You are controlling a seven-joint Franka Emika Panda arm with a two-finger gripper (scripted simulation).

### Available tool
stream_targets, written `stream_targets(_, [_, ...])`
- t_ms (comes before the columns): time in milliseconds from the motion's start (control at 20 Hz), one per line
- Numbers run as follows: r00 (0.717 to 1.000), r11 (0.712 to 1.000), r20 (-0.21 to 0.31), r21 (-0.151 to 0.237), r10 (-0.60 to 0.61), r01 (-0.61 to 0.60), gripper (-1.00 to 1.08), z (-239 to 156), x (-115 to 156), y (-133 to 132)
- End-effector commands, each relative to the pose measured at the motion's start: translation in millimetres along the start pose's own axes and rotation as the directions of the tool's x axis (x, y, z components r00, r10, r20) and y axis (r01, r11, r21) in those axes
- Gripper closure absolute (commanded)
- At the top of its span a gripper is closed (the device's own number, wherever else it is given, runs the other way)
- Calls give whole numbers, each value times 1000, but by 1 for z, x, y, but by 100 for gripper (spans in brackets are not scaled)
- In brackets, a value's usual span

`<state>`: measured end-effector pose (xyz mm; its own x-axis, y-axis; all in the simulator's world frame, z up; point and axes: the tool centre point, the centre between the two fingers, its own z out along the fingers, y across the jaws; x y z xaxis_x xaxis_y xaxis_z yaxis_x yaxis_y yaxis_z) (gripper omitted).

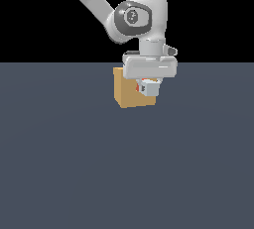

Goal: Insert the peg into the horizontal hole in a box.

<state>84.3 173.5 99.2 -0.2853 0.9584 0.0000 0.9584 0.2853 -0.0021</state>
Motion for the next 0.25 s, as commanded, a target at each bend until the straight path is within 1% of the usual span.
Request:
stream_targets(0, [1000, 1000, 1, -5, 1, -1, 108, -3, 14, 1])
stream_targets(200, [1000, 1000, 1, -5, 1, -1, 108, -3, 22, 2])
